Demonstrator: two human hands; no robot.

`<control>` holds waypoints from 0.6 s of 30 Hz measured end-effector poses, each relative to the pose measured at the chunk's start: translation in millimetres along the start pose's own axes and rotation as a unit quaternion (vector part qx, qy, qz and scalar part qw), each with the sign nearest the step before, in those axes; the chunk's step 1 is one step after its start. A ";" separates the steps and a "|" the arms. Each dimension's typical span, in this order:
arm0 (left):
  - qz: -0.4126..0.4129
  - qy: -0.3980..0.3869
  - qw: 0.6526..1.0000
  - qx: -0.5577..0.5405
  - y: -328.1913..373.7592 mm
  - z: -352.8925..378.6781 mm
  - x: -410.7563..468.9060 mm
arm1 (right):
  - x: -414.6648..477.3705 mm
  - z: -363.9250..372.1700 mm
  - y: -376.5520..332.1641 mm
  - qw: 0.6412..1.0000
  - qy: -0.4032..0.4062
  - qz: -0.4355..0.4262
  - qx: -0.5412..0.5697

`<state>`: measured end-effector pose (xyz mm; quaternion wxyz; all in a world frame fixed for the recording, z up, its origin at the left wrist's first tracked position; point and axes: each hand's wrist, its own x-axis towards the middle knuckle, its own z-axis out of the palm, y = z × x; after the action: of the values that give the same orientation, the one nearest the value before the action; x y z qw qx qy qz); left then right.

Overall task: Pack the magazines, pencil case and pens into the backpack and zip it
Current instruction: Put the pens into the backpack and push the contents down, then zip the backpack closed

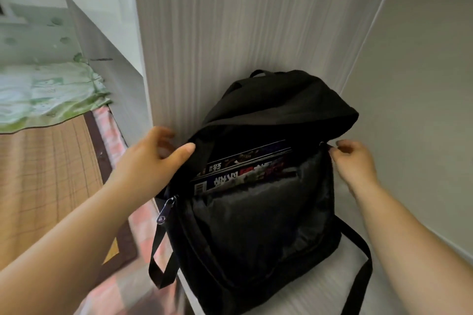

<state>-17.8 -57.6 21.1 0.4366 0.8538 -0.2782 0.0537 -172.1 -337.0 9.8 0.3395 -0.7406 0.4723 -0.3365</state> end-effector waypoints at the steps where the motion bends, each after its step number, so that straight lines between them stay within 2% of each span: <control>1: -0.023 -0.038 0.998 0.043 -6.7 -7.2 -6.4 | -9.2 1.1 -4.8 0.998 0.019 -0.042 -0.032; 3: -0.055 -0.142 0.978 0.141 -14.8 -16.0 -19.7 | -35.8 6.6 -18.0 0.989 0.031 -0.136 -0.054; 5: -0.058 -0.192 0.962 0.187 -18.2 -14.9 -28.8 | -69.8 16.9 -33.5 0.966 0.040 -0.245 -0.073; 8: -0.051 -0.201 0.967 0.150 -17.6 -14.4 -33.7 | -126.6 34.0 -58.8 0.919 -0.020 -0.386 -0.084; 10: -0.056 -0.234 0.965 0.103 -20.2 -17.3 -33.1 | -156.3 46.2 -67.1 0.880 -0.067 -0.459 -0.099; 13: -0.086 -0.267 0.960 0.009 -22.7 -21.1 -31.8 | -182.4 64.1 -71.0 0.837 -0.140 -0.500 -0.173; 15: -0.137 -0.279 0.944 -0.107 -22.2 -22.4 -34.2 | -190.6 73.6 -72.9 0.831 -0.176 -0.487 -0.202; 18: -0.183 -0.287 0.915 -0.218 -25.2 -22.9 -36.4 | -195.2 84.0 -79.7 0.835 -0.139 -0.463 -0.261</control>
<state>-31.7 -12.6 4.9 0.5154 0.7522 -0.2357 -0.3363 -129.6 -114.5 -5.0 0.0001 -0.9728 0.0920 -0.2126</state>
